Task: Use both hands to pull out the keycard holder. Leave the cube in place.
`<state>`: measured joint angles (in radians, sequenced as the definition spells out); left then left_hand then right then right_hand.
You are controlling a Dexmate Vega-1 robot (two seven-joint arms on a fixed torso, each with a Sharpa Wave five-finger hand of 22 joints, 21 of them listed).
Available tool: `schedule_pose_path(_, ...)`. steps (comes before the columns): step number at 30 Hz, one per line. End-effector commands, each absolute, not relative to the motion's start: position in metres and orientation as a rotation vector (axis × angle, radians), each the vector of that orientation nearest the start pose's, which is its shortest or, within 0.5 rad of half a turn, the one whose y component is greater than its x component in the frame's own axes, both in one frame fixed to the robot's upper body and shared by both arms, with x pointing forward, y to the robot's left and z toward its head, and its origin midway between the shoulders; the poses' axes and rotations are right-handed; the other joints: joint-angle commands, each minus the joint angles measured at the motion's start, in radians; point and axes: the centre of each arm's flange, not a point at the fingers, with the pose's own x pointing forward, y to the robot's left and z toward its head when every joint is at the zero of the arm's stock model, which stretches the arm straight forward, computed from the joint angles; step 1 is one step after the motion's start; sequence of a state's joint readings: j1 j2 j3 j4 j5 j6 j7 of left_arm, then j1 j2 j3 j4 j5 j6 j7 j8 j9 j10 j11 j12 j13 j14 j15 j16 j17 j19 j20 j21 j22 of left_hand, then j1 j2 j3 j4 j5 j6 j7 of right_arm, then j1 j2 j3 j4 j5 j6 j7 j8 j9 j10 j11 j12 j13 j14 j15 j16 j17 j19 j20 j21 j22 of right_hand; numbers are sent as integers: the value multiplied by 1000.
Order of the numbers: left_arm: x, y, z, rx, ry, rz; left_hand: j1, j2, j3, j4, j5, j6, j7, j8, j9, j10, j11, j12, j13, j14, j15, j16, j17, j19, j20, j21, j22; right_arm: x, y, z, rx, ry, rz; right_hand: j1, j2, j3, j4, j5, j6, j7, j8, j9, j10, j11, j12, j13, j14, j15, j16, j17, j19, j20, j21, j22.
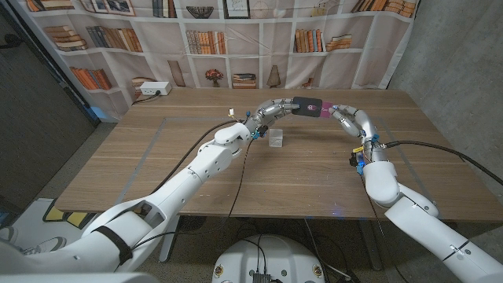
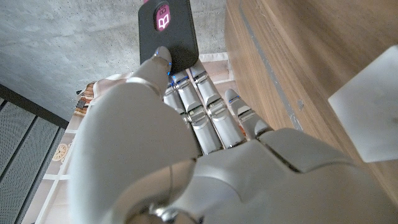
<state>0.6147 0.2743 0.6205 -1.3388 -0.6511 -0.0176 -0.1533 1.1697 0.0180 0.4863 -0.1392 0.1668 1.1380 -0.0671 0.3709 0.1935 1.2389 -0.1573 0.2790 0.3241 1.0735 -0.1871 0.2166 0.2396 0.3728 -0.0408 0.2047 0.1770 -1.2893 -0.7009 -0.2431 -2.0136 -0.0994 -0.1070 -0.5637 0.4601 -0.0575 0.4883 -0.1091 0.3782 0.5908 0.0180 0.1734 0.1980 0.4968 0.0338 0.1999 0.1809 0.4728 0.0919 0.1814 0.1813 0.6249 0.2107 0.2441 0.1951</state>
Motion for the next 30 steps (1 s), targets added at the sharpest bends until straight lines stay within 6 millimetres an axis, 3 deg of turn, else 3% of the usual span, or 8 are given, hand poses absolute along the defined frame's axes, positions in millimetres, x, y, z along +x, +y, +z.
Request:
schedule_pose_path(1,646,57,29,-15,-486,-684,1,8,13,9,6,39,41,4,4,23,-19,5,184,1,-34,-1,2,-2,-11,-1,3,501,-279,-33,-654,-685,-358,14,-12,-7,-15,-20,-30,-3,-1,2,-18,-1,-6,3,-4,6,1,3,7,-1,2,3)
schedule_pose_path(11,638,64,34,35,-568,-633,2,8,14,8,6,41,44,5,4,24,-16,5,184,-1,-35,-1,3,-3,-9,-1,3,483,-279,-2,-793,-675,-418,17,-50,-40,-30,-98,-70,-1,9,3,-66,5,-10,4,-56,23,-8,3,-23,7,-19,-4)
schedule_pose_path(16,629,67,41,96,-654,-591,3,7,14,7,6,39,45,4,4,20,-10,4,186,-6,-35,-3,2,-12,-7,-5,3,476,-279,10,-866,-645,-433,30,-51,-47,-36,-136,-75,-2,15,4,-102,13,-13,5,-92,25,-11,3,-42,7,-30,-6)
schedule_pose_path(30,621,72,42,105,-726,-576,10,7,11,2,5,37,48,4,4,15,-8,1,187,-12,-39,0,8,-18,-5,-6,3,466,-273,27,-1002,-587,-427,69,-42,-50,-45,-177,-59,-19,30,7,-160,28,-13,5,-153,31,-9,2,-78,7,-45,-7)
